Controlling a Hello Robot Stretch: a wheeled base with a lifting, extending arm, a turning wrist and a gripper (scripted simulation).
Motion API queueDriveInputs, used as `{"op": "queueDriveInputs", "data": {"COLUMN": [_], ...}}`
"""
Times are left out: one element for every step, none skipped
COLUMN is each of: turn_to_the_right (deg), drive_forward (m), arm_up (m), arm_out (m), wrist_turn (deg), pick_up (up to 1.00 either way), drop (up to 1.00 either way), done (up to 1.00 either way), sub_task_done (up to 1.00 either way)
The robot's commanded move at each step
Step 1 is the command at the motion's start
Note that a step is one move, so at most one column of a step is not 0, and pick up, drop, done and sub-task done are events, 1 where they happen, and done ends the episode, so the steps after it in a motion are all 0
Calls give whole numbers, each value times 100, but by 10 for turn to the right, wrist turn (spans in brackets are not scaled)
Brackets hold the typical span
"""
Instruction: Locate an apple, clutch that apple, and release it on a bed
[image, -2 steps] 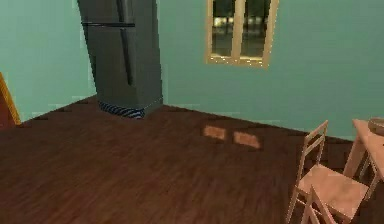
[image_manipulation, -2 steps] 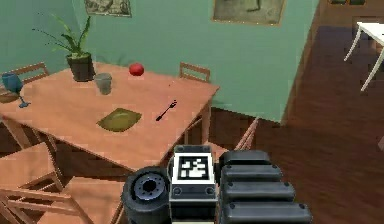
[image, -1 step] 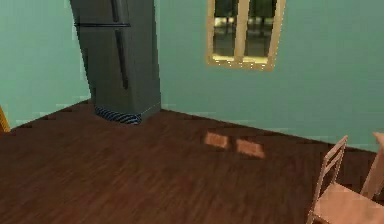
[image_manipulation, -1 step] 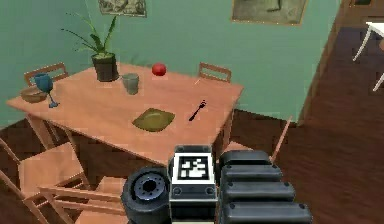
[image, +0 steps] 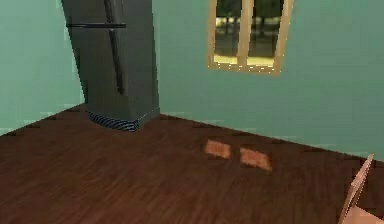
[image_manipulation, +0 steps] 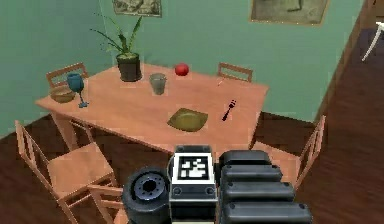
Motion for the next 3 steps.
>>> {"op": "queueDriveInputs", "data": {"turn_to_the_right": [450,450,450], "drive_forward": [0,0,0], "arm_up": [0,0,0], "arm_out": [0,0,0], "wrist_turn": [0,0,0], "pick_up": [0,0,0], "drop": [0,0,0], "done": [0,0,0], "sub_task_done": [0,0,0]}}
